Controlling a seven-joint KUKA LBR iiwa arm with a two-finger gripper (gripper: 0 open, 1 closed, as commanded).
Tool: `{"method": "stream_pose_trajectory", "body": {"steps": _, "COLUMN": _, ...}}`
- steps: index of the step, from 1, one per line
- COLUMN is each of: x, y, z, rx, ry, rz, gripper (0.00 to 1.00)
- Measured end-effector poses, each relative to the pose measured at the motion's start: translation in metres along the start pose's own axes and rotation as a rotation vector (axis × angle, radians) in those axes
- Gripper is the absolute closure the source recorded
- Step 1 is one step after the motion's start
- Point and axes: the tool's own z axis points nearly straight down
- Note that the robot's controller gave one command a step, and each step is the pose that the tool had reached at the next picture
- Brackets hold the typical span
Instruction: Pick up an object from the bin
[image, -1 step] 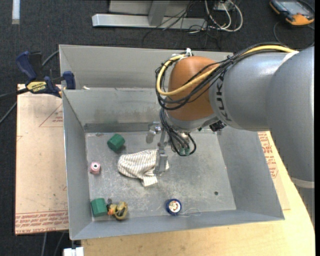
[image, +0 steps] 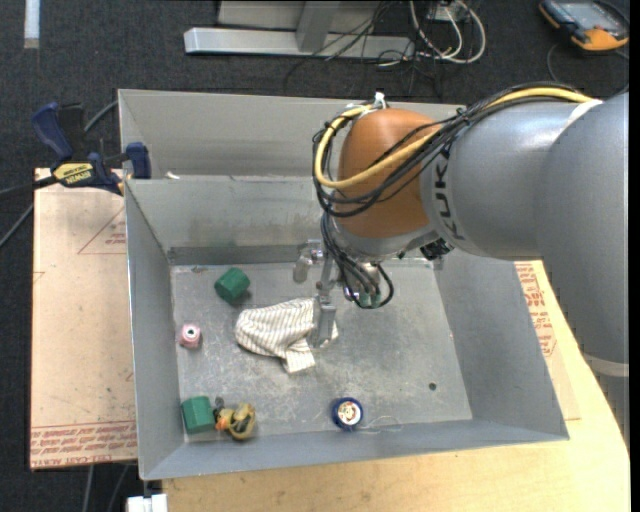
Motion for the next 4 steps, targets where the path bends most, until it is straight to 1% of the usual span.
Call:
{"method": "stream_pose_trajectory", "body": {"steps": 1, "x": 0.0062, "y": 0.0145, "z": 0.0653, "rx": -0.002, "ry": 0.007, "rz": -0.156, "gripper": 0.0}}
{"method": "stream_pose_trajectory", "body": {"steps": 2, "x": 0.0053, "y": 0.0146, "z": 0.0637, "rx": -0.001, "ry": 0.004, "rz": -0.122, "gripper": 0.0}}
{"method": "stream_pose_trajectory", "body": {"steps": 3, "x": 0.0051, "y": 0.0151, "z": 0.0643, "rx": -0.003, "ry": 0.004, "rz": -0.154, "gripper": 0.0}}
{"method": "stream_pose_trajectory", "body": {"steps": 4, "x": 0.005, "y": 0.0148, "z": 0.0639, "rx": -0.003, "ry": 0.003, "rz": -0.134, "gripper": 0.0}}
